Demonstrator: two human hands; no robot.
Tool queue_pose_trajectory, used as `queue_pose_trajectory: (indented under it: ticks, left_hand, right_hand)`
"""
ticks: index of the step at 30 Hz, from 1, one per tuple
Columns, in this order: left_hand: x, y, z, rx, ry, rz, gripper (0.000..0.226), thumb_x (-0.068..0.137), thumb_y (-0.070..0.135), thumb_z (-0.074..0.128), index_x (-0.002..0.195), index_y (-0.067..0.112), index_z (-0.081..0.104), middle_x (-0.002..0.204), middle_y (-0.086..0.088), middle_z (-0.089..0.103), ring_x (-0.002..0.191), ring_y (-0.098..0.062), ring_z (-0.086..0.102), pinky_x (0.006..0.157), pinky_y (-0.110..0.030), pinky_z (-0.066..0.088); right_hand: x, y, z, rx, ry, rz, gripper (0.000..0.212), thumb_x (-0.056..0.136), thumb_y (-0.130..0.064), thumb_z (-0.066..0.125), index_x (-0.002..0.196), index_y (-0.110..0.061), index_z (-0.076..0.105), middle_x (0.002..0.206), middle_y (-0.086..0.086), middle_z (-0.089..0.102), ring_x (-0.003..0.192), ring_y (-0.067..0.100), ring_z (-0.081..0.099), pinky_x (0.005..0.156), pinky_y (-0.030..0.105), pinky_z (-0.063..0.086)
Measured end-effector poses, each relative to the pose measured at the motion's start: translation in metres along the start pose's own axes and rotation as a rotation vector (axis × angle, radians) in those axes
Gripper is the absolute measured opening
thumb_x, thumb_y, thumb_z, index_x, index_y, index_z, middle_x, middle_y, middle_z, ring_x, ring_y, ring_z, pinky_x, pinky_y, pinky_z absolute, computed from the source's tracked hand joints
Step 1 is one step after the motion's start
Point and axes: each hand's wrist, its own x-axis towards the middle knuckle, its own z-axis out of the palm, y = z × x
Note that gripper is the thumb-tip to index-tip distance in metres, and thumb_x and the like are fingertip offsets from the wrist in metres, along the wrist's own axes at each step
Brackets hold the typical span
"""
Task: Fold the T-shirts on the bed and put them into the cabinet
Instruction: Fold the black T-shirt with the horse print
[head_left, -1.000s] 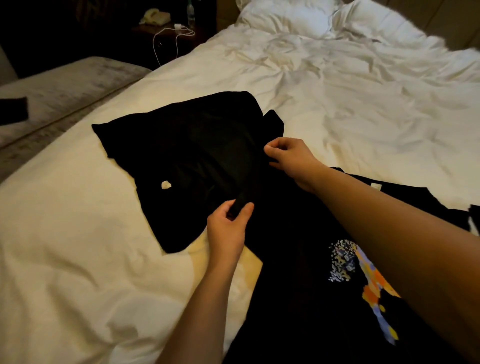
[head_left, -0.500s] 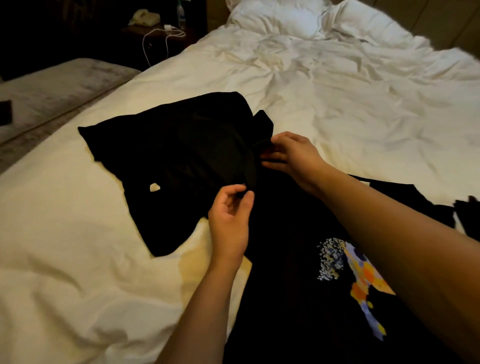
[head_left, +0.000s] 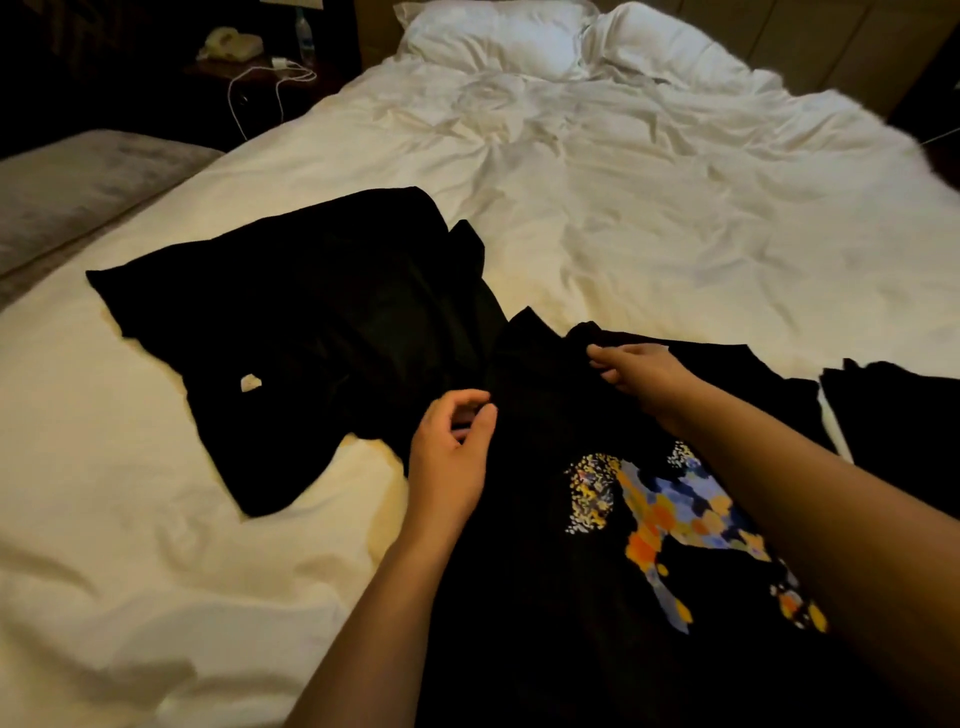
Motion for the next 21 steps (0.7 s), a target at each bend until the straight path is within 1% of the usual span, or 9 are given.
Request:
queue_pose_trajectory:
  ticks: [2, 4, 6, 8, 10, 13, 15, 18, 21]
  left_hand:
    - [0.004, -0.006, 0.003, 0.071, 0.055, -0.075, 0.016, 0.095, 0.029, 0.065, 0.111, 0.031, 0.065, 0.113, 0.01, 0.065, 0.099, 0.002, 0.061, 0.092, -0.028, 0.053]
    - [0.006, -0.008, 0.003, 0.119, 0.084, -0.088, 0.027, 0.094, 0.031, 0.067, 0.12, 0.027, 0.064, 0.111, 0.012, 0.065, 0.1, 0.0, 0.06, 0.093, -0.028, 0.052]
    - [0.007, -0.008, 0.004, 0.183, 0.075, -0.082, 0.032, 0.092, 0.032, 0.069, 0.123, 0.023, 0.066, 0.106, 0.009, 0.066, 0.094, -0.002, 0.061, 0.087, -0.022, 0.051]
    - [0.008, -0.01, 0.004, 0.234, 0.074, -0.081, 0.031, 0.09, 0.031, 0.072, 0.12, 0.022, 0.069, 0.1, 0.006, 0.066, 0.087, -0.003, 0.06, 0.077, -0.013, 0.046]
    - [0.009, -0.011, 0.002, 0.252, 0.077, -0.077, 0.025, 0.089, 0.028, 0.074, 0.112, 0.019, 0.072, 0.092, 0.006, 0.067, 0.082, -0.003, 0.062, 0.07, -0.009, 0.044]
    - [0.011, -0.013, 0.0, 0.211, 0.076, -0.08, 0.012, 0.089, 0.021, 0.075, 0.099, 0.017, 0.075, 0.076, 0.008, 0.067, 0.07, 0.002, 0.062, 0.064, -0.006, 0.044]
    - [0.012, -0.014, 0.0, 0.192, 0.082, -0.076, 0.006, 0.088, 0.019, 0.074, 0.095, 0.019, 0.074, 0.072, 0.009, 0.066, 0.066, 0.005, 0.06, 0.062, -0.006, 0.043]
    - [0.013, -0.016, 0.001, 0.199, 0.087, -0.094, 0.005, 0.089, 0.022, 0.074, 0.091, 0.026, 0.072, 0.068, 0.007, 0.062, 0.062, 0.003, 0.057, 0.059, -0.007, 0.042]
    - [0.014, -0.018, 0.002, 0.178, 0.084, -0.118, 0.007, 0.09, 0.026, 0.072, 0.085, 0.03, 0.069, 0.067, 0.007, 0.064, 0.064, 0.002, 0.06, 0.059, -0.01, 0.044]
  right_hand:
    - [0.001, -0.007, 0.006, -0.075, -0.041, -0.051, 0.038, 0.095, -0.044, 0.062, 0.104, -0.008, 0.069, 0.081, 0.002, 0.057, 0.07, 0.014, 0.052, 0.065, 0.025, 0.043]
    - [0.002, -0.017, 0.014, -0.156, -0.065, -0.09, 0.039, 0.096, -0.044, 0.06, 0.105, -0.008, 0.07, 0.079, 0.003, 0.057, 0.068, 0.013, 0.052, 0.063, 0.024, 0.042]
    - [0.006, -0.026, 0.023, -0.226, -0.086, -0.089, 0.049, 0.097, -0.047, 0.057, 0.108, -0.001, 0.07, 0.072, 0.004, 0.055, 0.058, 0.012, 0.05, 0.055, 0.024, 0.04]
    - [0.016, -0.031, 0.033, -0.265, -0.067, -0.066, 0.056, 0.098, -0.047, 0.053, 0.112, 0.006, 0.067, 0.076, 0.009, 0.053, 0.057, 0.015, 0.048, 0.053, 0.026, 0.039]
    - [0.025, -0.035, 0.039, -0.205, -0.036, -0.034, 0.049, 0.1, -0.045, 0.05, 0.109, 0.0, 0.068, 0.081, 0.008, 0.055, 0.06, 0.015, 0.049, 0.056, 0.027, 0.039]
    - [0.037, -0.042, 0.044, 0.007, -0.078, -0.009, 0.047, 0.102, -0.047, 0.045, 0.114, -0.006, 0.064, 0.101, 0.006, 0.066, 0.08, 0.016, 0.061, 0.069, 0.028, 0.047]
    - [0.043, -0.045, 0.045, 0.093, -0.13, -0.026, 0.049, 0.104, -0.048, 0.038, 0.121, -0.008, 0.06, 0.114, 0.003, 0.064, 0.094, 0.014, 0.061, 0.077, 0.026, 0.049]
    - [0.054, -0.046, 0.044, 0.102, -0.138, -0.107, 0.053, 0.104, -0.051, 0.032, 0.13, -0.012, 0.059, 0.13, 0.001, 0.058, 0.117, 0.016, 0.055, 0.104, 0.033, 0.043]
    - [0.059, -0.042, 0.043, 0.09, -0.179, -0.13, 0.052, 0.103, -0.053, 0.034, 0.121, -0.015, 0.064, 0.126, 0.003, 0.062, 0.117, 0.018, 0.058, 0.106, 0.034, 0.042]
